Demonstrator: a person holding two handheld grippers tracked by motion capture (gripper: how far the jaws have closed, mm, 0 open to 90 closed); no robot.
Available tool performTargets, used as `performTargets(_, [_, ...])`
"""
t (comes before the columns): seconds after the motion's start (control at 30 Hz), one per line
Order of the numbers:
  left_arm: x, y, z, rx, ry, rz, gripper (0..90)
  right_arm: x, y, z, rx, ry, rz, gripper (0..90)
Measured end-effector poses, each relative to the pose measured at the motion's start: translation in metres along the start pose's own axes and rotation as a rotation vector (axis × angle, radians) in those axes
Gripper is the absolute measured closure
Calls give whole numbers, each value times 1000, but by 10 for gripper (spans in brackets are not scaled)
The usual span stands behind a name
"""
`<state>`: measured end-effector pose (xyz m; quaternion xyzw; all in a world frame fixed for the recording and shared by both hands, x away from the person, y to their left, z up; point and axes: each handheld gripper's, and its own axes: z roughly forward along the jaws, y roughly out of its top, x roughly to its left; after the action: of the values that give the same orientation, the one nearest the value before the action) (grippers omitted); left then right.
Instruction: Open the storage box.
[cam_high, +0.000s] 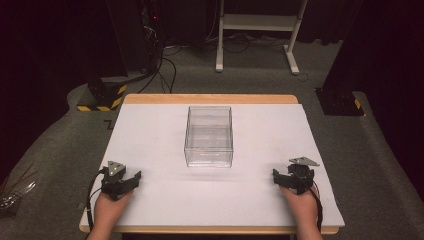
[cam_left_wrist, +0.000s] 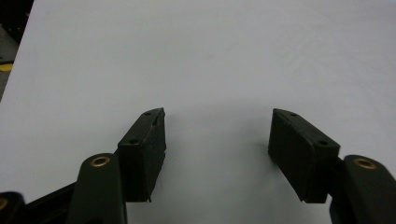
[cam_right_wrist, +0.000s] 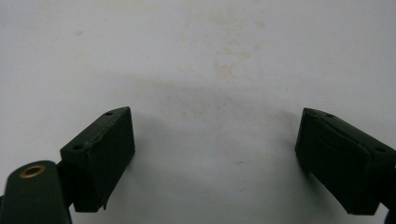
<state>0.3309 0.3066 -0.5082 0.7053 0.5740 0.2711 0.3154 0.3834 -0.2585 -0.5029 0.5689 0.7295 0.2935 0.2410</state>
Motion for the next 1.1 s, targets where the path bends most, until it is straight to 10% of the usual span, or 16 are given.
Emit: performTargets(1.1, [0,0,0,1,-1,0,368,35,-2,-27,-144,98,-99,394])
